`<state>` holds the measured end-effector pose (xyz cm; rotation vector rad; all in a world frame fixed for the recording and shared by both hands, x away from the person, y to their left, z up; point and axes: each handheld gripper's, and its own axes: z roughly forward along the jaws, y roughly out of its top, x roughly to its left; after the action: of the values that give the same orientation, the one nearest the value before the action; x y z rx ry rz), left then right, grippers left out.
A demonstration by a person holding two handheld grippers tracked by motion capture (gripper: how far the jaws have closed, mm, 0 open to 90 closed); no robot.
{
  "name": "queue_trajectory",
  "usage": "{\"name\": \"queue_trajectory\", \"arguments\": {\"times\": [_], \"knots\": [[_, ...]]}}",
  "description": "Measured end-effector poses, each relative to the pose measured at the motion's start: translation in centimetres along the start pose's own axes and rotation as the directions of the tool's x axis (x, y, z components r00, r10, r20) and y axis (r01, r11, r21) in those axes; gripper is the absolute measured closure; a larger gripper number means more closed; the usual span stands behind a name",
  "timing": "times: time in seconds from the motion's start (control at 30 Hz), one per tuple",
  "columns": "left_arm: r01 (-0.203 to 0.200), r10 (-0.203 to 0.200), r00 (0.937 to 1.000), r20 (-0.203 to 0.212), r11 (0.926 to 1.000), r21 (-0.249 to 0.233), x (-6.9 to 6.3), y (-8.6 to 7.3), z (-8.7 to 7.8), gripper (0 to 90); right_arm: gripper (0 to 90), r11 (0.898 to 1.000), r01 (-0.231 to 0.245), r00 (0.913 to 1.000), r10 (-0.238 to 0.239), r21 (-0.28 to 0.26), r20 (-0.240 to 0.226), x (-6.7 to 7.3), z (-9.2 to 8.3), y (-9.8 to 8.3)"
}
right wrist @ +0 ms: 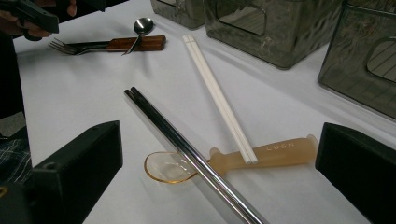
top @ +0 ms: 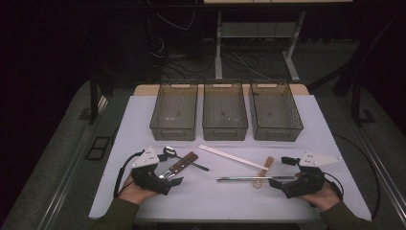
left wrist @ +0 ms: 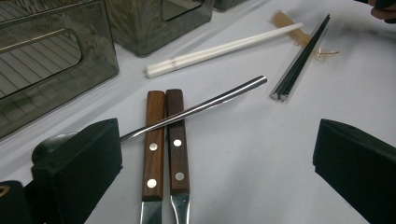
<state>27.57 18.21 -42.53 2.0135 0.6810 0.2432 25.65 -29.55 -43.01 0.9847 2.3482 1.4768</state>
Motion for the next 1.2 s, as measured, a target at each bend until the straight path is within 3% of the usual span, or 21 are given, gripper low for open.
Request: {"name": "queue_trajectory", "arguments": {"times": [0.5, 0.9, 1.2], "knots": [[0.000, 0.000, 1.0000, 0.008, 1.0000, 0.003, -0.1, 0.1, 0.1, 0.3, 0.7, 1.000, 0.008, 0.9999, -0.008, -0.009, 0.012, -0.2, -0.2, 0.2], [0.002, -0.002, 1.0000, 0.008, 0.9999, 0.016, -0.1, 0.0, 0.3, 0.3, 0.7, 0.999, 0.011, 0.9998, -0.012, 0.035, 0.016, -0.7, 0.1, 1.3], [0.002, -0.002, 1.0000, 0.005, 0.9998, 0.020, 0.0, 0.1, 0.4, 0.0, 0.8, 0.999, 0.009, 0.9998, -0.010, 0.038, 0.017, -1.2, 0.2, 2.0]]}}
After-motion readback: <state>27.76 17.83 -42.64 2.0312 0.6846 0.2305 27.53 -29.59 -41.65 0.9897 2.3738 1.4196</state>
